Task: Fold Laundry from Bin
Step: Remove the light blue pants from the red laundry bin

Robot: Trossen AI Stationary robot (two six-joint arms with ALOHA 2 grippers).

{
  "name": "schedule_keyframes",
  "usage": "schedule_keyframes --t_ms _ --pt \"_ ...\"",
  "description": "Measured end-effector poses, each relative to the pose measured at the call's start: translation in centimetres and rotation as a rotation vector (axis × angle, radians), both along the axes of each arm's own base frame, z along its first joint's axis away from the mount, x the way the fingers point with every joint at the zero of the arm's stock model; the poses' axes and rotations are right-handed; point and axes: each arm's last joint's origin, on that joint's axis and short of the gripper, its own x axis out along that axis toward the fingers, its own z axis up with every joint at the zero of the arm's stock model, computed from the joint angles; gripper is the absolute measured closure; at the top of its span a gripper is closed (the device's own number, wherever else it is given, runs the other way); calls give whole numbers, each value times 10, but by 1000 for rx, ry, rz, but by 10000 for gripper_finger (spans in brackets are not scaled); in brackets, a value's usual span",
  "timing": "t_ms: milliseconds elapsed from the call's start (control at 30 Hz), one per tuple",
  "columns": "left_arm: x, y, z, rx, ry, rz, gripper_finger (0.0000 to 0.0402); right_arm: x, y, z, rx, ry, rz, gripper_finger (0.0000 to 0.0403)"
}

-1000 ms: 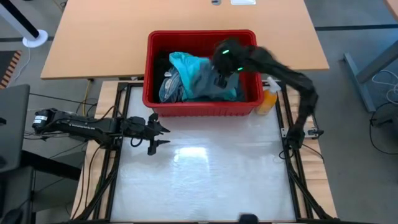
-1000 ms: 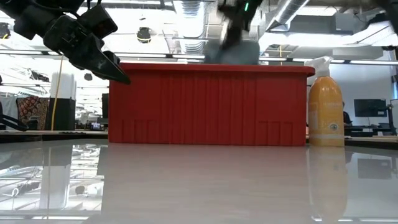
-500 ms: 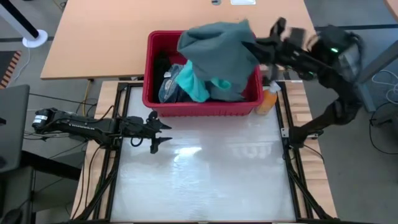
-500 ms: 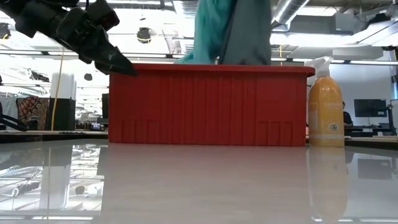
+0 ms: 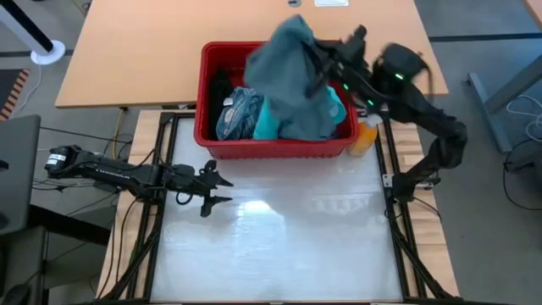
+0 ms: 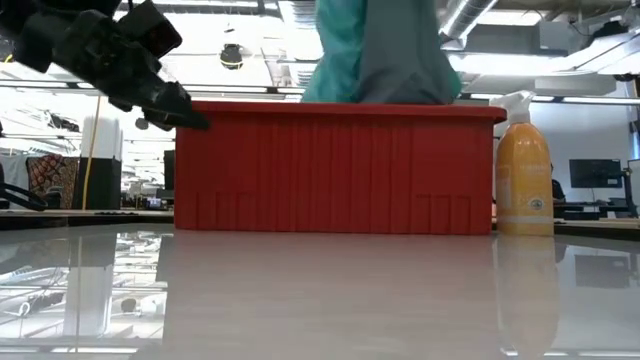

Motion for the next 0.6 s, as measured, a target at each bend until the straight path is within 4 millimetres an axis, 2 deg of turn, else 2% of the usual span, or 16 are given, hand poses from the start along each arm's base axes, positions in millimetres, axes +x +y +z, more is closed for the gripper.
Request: schedule_keyframes --t_ms 67,133,233,333,433,600 --pt "-2 -3 -5 -15 -7 -12 184 10 -32 -11 59 -9 -73 372" --pt "-3 -6 -8 -26 -23 -23 184 25 -65 -26 126 -20 -72 372" --pt "-4 -8 -9 -26 -19 -31 184 54 -110 -57 247 -8 126 372" --pt "-4 -8 -9 -20 -19 -31 184 82 -148 -99 390 61 281 360" --pt "-4 -8 -9 -12 -21 -33 184 96 -165 -126 467 140 305 317" --pt "-4 -8 -9 5 -22 -17 184 98 -180 -148 515 329 242 235"
